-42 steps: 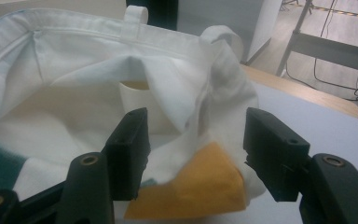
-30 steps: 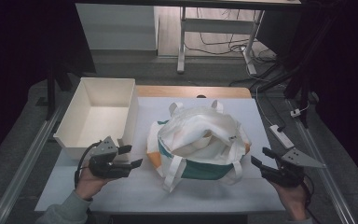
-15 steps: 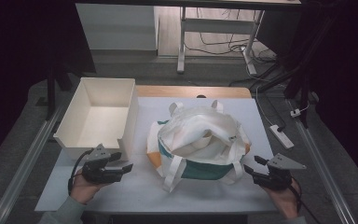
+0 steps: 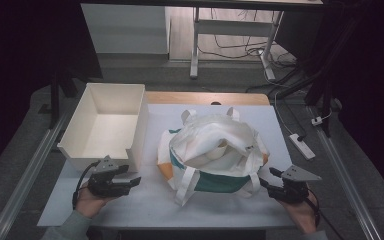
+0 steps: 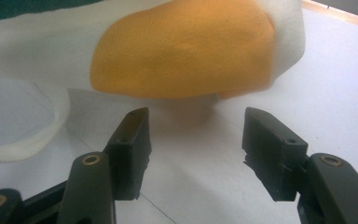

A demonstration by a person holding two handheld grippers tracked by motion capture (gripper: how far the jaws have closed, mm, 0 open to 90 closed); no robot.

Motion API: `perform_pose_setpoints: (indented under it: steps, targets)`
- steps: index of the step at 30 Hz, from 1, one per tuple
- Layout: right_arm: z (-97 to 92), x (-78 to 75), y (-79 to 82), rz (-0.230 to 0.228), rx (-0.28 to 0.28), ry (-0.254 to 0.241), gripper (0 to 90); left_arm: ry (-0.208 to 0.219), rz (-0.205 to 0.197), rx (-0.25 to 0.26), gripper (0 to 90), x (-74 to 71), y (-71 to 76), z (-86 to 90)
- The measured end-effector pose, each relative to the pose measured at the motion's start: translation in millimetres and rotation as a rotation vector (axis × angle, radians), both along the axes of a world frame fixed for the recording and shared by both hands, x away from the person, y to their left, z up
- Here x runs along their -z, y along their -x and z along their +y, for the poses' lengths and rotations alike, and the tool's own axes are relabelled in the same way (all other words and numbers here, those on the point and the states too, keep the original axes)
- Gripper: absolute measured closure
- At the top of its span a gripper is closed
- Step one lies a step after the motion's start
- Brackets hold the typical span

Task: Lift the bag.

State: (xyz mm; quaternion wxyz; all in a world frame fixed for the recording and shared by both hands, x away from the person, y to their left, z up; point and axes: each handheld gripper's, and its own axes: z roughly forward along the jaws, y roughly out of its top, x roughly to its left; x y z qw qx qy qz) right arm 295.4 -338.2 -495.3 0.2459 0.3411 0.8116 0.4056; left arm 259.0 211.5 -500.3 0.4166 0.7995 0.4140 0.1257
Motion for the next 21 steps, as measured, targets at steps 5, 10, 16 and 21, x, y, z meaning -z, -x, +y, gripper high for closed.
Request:
perform_pose_setpoints:
  steps: [5,10,16,21]
  targets:
    - [0.1,0.1,0.2,-0.003,-0.001,0.005,42.0,0.001,0.001,0.002,32.6,-0.1,0.0,-0.3]
    - [0.1,-0.6,0.8,-0.005,0.0,0.002,42.0,0.002,0.0,0.003,32.6,0.0,0.1,0.1]
    - [0.6,0.0,0.5,-0.006,-0.001,0.006,42.1,0.001,0.001,0.004,32.6,0.3,-0.1,-0.2]
    - [0.1,0.4,0.7,-0.004,-0.003,0.008,42.0,-0.005,0.003,0.007,32.6,1.0,-0.5,-0.9]
